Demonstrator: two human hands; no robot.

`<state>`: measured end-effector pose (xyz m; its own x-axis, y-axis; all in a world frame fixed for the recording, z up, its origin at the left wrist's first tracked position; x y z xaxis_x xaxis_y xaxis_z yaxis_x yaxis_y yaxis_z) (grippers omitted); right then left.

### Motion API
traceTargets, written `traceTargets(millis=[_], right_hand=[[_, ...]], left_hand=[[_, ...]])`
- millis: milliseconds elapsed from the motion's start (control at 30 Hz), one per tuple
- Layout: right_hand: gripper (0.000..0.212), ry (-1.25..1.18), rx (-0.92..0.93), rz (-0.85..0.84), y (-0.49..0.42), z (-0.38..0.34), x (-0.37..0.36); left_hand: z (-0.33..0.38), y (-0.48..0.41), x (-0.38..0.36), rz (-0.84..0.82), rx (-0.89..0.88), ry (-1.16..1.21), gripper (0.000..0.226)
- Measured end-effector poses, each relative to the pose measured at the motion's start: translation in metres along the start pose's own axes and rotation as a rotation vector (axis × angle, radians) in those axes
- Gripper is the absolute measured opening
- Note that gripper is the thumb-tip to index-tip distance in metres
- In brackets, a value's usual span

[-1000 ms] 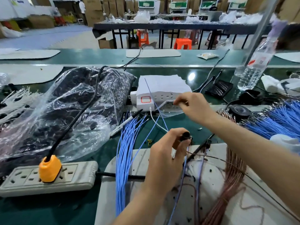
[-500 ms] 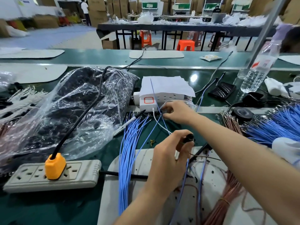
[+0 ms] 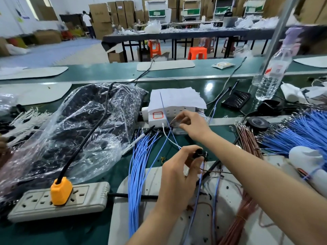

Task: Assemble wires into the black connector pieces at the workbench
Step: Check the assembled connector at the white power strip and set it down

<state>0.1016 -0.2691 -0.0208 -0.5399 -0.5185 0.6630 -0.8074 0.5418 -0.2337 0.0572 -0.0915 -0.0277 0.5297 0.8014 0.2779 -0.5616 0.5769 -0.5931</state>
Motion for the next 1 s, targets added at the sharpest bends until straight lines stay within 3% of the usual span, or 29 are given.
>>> traceTargets(millis=[133,267,367,700,1000], right_hand=[[0.018,-0.158,0.088,0.133,0.042,-0.008,0.031],[0.033,-0.279,0.197,0.199,0.109,-0.013,0.063],[0.025,-0.272,0.277,0.228,0.146,-0.015,0.072],[0.024,-0.554,0.201,0.280,0.168,-0.017,0.079],[0.019,-0.490,0.237,0.242,0.169,-0.023,0.078]], left_hand=[[0.001,0.001,-0.002,-0.039,0.012,0.044,0.018],[0.002,0.001,-0.006,-0.096,0.056,0.121,0.020],[0.003,0.001,-0.007,-0.109,0.073,0.162,0.029],[0.009,0.004,-0.011,-0.166,0.088,0.181,0.013],[0.010,0.003,-0.010,-0.168,0.046,0.068,0.017]])
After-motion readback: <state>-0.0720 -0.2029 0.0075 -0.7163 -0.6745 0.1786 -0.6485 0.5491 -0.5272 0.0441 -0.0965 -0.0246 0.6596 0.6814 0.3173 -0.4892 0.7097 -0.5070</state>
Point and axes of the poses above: each hand's wrist, its own y-axis away from the middle knuckle, its own x-axis out of the back of the hand, z = x × y, the point moved 3 cm from there along -y, towards the middle knuckle, and after that the axes turned 2 degrees about x, right-handed, at the moved point
